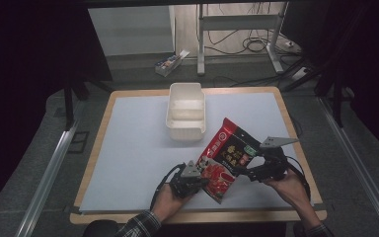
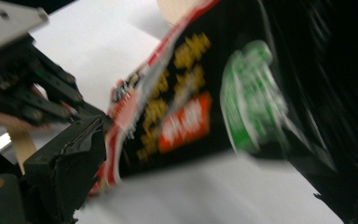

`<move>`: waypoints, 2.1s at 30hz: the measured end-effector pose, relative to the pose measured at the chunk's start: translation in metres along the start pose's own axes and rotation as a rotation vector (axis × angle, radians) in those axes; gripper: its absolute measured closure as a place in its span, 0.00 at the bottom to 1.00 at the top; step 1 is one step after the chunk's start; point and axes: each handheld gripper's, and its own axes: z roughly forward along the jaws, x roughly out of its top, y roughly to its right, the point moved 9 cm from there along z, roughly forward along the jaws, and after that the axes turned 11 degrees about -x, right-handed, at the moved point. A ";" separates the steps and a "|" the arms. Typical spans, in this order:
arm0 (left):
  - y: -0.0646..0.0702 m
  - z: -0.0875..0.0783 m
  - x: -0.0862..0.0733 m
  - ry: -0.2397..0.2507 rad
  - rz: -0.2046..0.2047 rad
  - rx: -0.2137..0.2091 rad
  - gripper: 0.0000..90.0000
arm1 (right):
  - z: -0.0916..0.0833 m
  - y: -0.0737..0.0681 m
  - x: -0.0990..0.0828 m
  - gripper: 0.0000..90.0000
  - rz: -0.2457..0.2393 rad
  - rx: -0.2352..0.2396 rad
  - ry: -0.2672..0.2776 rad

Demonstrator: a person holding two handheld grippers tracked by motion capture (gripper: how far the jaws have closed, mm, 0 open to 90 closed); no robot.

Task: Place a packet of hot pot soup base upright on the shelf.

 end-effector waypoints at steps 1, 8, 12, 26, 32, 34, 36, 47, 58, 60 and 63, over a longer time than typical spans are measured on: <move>0.000 0.000 0.000 -0.005 0.004 -0.001 1.00 | 0.005 -0.004 0.006 0.05 -0.008 0.002 -0.007; 0.000 0.000 0.000 -0.007 0.006 -0.001 1.00 | 0.016 -0.008 0.015 0.11 -0.001 0.006 -0.038; -0.001 0.000 -0.001 -0.022 0.028 -0.002 1.00 | 0.016 -0.007 0.021 0.44 0.013 -0.025 -0.030; 0.006 -0.007 -0.003 -0.020 0.051 -0.022 0.81 | 0.009 -0.001 0.029 0.75 0.110 0.053 0.025; 0.019 -0.013 0.003 0.011 0.078 -0.045 0.59 | 0.000 -0.005 0.040 0.79 0.103 0.065 0.039; 0.020 -0.017 0.004 0.029 0.081 -0.052 0.53 | -0.002 -0.007 0.043 0.79 0.088 0.057 0.040; 0.020 -0.020 0.005 0.042 0.075 -0.058 0.49 | -0.005 -0.007 0.048 0.79 0.079 0.055 0.044; 0.016 -0.029 0.002 0.046 0.063 -0.040 0.29 | -0.019 0.003 0.070 0.79 0.041 -0.010 0.078; 0.014 -0.037 -0.002 0.038 0.058 0.013 0.19 | -0.034 0.020 0.089 0.79 0.019 -0.078 0.108; 0.014 -0.038 -0.004 0.029 0.060 0.019 0.17 | -0.035 0.024 0.093 0.79 0.022 -0.082 0.111; 0.014 -0.042 -0.007 0.018 0.068 0.031 0.16 | -0.036 0.030 0.101 0.79 0.029 -0.094 0.118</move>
